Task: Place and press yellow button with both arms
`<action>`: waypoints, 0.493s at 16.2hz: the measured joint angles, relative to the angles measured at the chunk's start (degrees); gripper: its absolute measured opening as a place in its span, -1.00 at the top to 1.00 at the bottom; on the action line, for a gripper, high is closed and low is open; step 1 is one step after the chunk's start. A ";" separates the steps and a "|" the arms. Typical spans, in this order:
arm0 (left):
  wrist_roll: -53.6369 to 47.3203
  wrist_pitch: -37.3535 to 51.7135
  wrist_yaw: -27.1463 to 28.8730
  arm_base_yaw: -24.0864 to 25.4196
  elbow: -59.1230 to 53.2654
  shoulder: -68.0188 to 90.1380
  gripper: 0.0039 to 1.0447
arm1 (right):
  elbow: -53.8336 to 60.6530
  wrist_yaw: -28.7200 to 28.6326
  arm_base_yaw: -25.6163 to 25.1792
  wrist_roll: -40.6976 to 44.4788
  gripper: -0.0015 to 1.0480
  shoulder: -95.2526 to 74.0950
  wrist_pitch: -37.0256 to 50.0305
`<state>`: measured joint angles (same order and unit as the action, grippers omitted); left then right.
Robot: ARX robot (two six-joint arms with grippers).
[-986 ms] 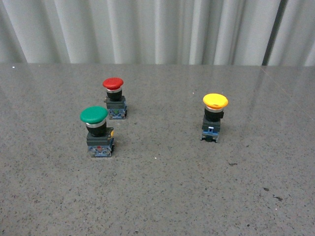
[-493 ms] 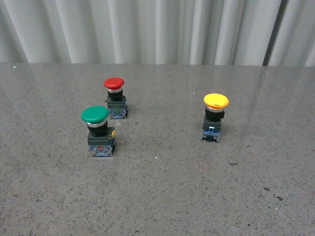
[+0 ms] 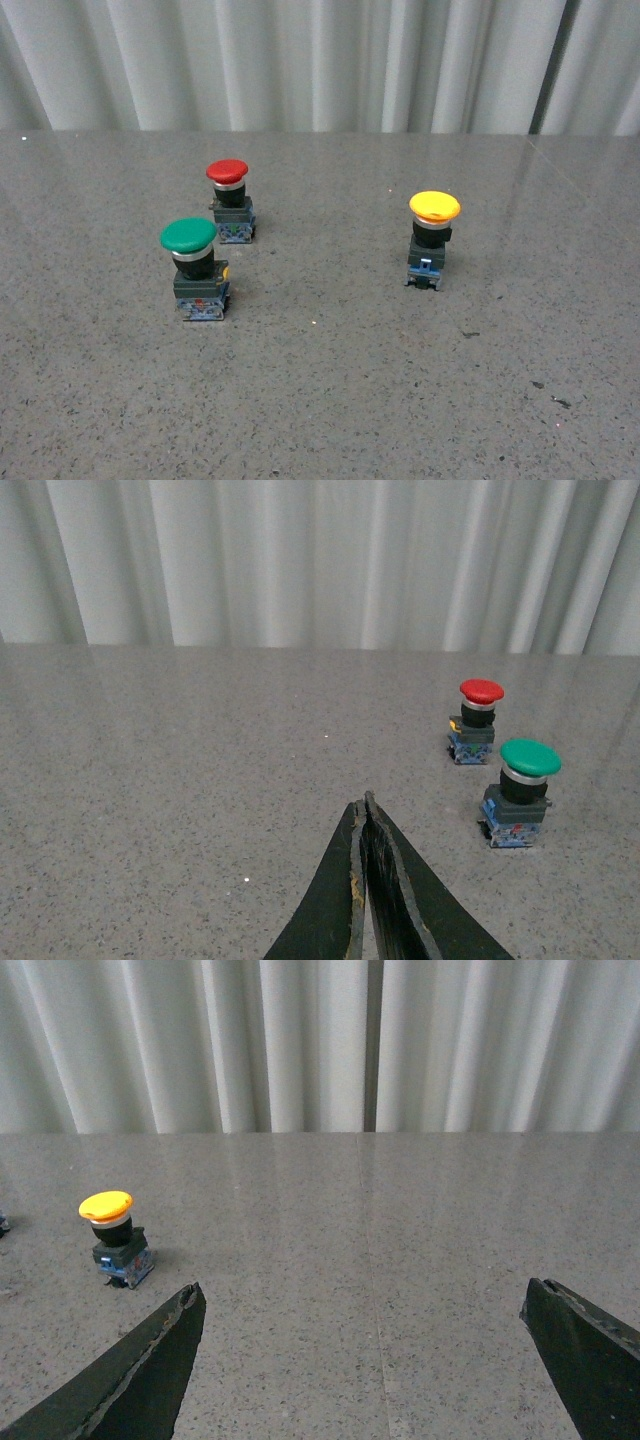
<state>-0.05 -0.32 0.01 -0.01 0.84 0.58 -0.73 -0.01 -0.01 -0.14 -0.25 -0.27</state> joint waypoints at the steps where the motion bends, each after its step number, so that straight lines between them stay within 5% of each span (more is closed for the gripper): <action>1: 0.04 0.02 0.02 0.00 0.00 0.00 0.83 | 0.00 0.00 0.00 0.00 -0.87 0.00 0.02; 6: 0.04 0.02 0.00 0.00 0.00 0.00 -0.21 | 0.00 -0.02 0.00 0.00 -0.87 0.00 0.02; 8: 0.00 0.02 0.00 0.00 0.00 0.00 -0.91 | 0.00 -0.02 0.00 0.00 -0.87 0.00 0.00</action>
<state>-0.05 -0.30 0.01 -0.01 0.84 0.58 -0.73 -0.03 -0.01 -0.14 -0.25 -0.27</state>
